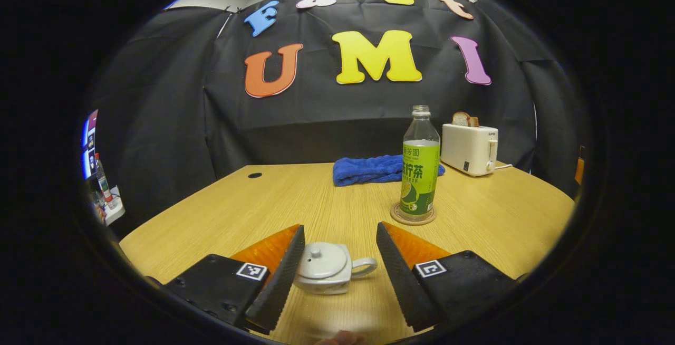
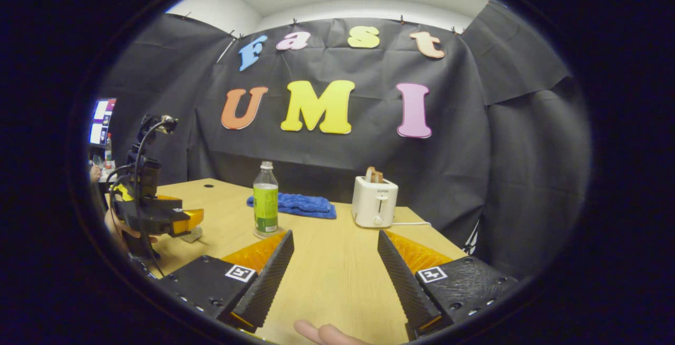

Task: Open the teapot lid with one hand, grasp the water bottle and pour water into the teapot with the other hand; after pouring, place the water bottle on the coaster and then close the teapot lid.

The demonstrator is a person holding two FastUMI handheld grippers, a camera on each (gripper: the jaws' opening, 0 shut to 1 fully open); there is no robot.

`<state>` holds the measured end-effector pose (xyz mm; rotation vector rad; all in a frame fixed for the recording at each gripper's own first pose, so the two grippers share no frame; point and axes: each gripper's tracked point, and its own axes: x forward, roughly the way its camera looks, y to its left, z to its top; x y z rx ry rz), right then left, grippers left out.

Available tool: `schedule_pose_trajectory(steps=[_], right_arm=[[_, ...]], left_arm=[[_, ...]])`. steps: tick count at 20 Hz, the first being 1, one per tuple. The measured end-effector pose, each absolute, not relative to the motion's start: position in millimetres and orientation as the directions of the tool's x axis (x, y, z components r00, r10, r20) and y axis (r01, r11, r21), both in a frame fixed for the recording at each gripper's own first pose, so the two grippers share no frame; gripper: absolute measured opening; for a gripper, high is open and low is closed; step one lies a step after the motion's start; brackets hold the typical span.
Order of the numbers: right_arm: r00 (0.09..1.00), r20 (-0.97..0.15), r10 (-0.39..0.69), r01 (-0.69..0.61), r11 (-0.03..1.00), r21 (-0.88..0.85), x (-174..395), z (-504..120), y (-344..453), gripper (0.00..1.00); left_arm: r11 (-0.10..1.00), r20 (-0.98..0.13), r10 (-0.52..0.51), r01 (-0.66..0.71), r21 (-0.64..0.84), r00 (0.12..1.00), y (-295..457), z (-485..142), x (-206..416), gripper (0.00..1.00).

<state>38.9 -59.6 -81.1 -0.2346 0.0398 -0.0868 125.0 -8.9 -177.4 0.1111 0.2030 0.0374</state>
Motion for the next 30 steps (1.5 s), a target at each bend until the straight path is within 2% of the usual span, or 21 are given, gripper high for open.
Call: schedule_pose_trajectory(steps=[1,4,5,7,12,17,20,23,30], right_arm=[[0.994,-0.012,-0.104,0.099,0.969,-0.228,37.1,-74.0,-64.8,0.95],[0.993,0.026,-0.113,0.116,0.968,-0.221,32.0,-61.9,-67.4,0.97],[0.992,0.034,-0.118,0.123,0.966,-0.228,29.7,-59.1,-69.7,0.95],[0.995,0.053,-0.084,0.094,0.967,-0.237,26.8,-52.7,-63.0,0.95],[0.996,0.012,-0.087,0.088,0.976,-0.202,24.1,-57.2,-60.5,0.95],[0.992,0.002,-0.128,0.127,0.978,-0.165,8.0,-42.5,-68.2,0.95],[0.990,0.012,-0.144,0.144,0.974,-0.174,-2.1,-32.2,-70.9,0.97],[0.990,0.030,-0.140,0.143,0.969,-0.201,-7.3,-28.9,-67.7,0.95],[0.987,-0.003,-0.162,0.159,0.971,-0.178,-5.0,-43.4,-66.9,0.97]], left_arm=[[0.992,-0.191,0.057,-0.035,0.118,0.980,-7.1,-171.8,122.4,0.92],[0.995,-0.185,0.078,-0.064,0.079,0.980,-5.3,-155.0,113.2,0.97],[0.996,-0.179,0.067,-0.054,0.072,0.982,-9.0,-148.2,108.9,0.98],[0.996,-0.173,0.043,-0.029,0.081,0.984,-16.5,-134.0,94.7,0.98],[0.996,-0.142,0.009,0.004,0.090,0.990,-28.9,-94.5,58.4,0.98],[0.994,-0.049,-0.006,0.011,0.108,0.999,-30.7,-52.5,27.0,0.98],[0.995,-0.031,-0.021,0.024,0.096,0.999,-29.1,-45.2,18.0,0.98],[0.993,-0.035,-0.019,0.023,0.114,0.999,-22.0,-46.3,16.7,0.98],[0.989,-0.036,-0.033,0.038,0.143,0.999,-25.8,-46.7,16.8,0.98]])
